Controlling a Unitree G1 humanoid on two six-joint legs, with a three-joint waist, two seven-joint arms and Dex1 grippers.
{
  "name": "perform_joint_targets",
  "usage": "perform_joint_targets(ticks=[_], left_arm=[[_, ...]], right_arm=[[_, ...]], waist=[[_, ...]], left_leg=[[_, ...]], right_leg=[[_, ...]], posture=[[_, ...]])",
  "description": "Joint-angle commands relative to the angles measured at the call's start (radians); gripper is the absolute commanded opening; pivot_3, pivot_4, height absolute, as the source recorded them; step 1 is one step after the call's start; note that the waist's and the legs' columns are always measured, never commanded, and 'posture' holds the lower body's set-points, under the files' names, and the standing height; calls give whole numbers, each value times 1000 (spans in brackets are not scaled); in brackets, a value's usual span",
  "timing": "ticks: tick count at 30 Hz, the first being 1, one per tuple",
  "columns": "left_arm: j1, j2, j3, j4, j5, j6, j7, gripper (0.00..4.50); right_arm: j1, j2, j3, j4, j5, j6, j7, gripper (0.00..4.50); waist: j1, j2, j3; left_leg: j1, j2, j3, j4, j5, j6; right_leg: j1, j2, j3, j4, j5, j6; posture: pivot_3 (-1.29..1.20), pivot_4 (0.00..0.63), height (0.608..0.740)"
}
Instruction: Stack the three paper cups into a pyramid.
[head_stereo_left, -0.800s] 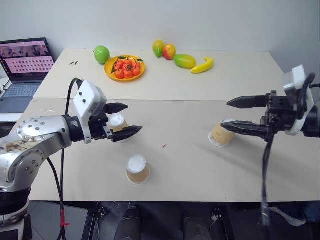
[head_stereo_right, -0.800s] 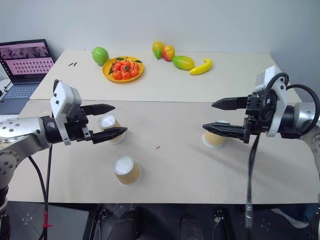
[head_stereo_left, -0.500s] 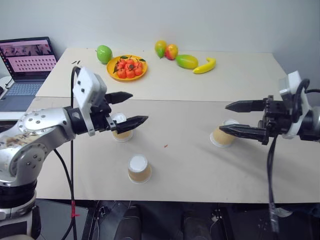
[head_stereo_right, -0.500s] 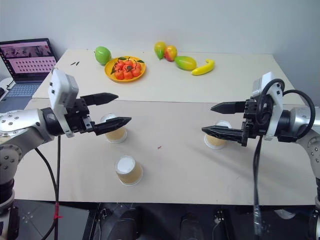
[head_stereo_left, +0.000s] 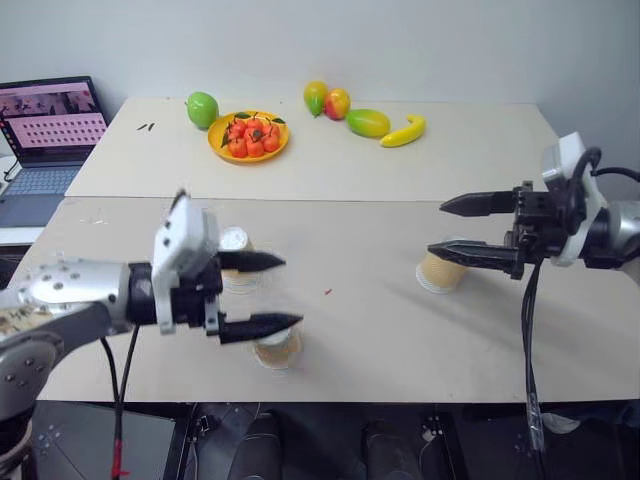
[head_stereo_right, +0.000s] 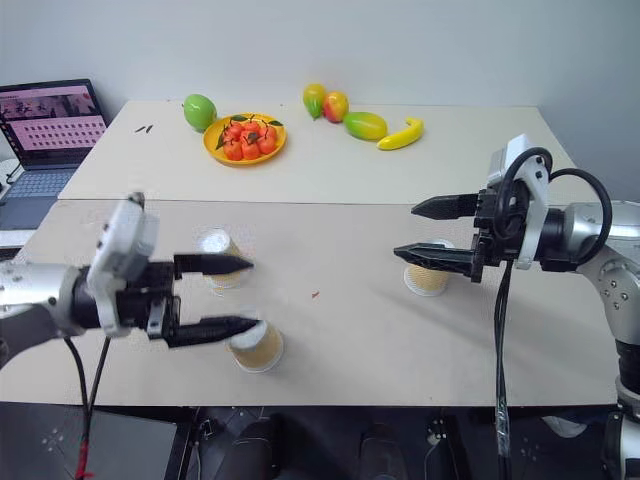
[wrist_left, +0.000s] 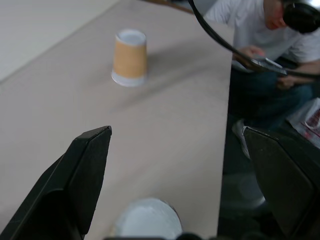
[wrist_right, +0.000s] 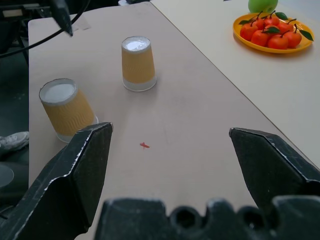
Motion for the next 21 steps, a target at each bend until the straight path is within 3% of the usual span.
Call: perform_joint_targets(ticks=[1,7,21], left_arm=[[61,-16,-11,-35,126,-115,-22,4500],[208,-85,-83,-18,322,-279,-45,4500],[283,-184,-214,53,592,-497,-45,4500]], right_arm=[[-47,-6,3,3,-2,4,11,4419],[-93,-12,33,28,-10,-1,39,4419],[-180,-11,67,99,-80,-24,90,4419]], waist=[[2,0,0],[4,0,0],[3,0,0]], left_leg=[[0,0,0,0,0,0],[-1,2,0,1,0,0],[-1,2,1,2,0,0]], right_leg=[[0,0,0,0,0,0],[0,6,7,-2,1,-1],[0,8,9,-1,1,-2]], posture=[[0,150,732],[0,150,732],[0,150,732]])
